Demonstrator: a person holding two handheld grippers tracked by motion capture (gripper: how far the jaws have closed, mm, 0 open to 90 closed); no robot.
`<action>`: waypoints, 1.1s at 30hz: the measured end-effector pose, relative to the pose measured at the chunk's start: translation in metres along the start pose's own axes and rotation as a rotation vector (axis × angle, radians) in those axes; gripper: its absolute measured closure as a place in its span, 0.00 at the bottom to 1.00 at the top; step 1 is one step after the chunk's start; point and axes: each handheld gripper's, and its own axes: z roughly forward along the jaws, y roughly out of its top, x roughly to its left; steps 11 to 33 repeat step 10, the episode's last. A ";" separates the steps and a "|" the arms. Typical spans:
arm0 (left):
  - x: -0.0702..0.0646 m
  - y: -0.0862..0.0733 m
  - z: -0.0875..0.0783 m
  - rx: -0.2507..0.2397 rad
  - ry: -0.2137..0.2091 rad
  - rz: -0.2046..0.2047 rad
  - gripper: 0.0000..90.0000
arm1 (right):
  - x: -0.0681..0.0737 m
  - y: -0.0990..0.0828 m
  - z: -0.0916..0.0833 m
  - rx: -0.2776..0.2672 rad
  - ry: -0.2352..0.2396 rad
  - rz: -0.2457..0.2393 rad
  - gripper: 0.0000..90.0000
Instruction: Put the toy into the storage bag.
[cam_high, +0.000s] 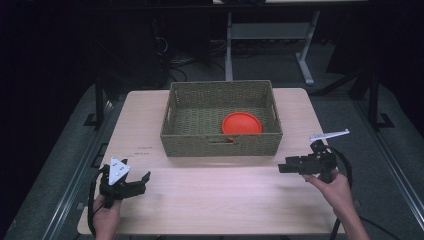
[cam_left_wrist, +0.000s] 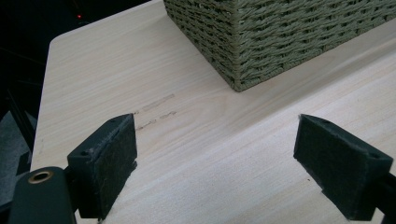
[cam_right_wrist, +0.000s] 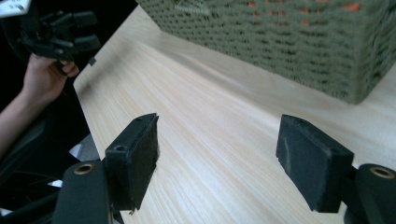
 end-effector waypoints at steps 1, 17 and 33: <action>0.000 0.000 0.000 -0.001 0.000 -0.001 0.14 | 0.000 -0.002 0.001 0.004 -0.005 0.000 0.32; 0.000 0.001 0.001 0.002 -0.011 -0.006 0.14 | -0.003 -0.030 0.001 -0.001 -0.038 -0.013 0.31; 0.000 0.001 0.001 0.002 -0.011 -0.006 0.14 | -0.003 -0.030 0.001 -0.001 -0.038 -0.013 0.31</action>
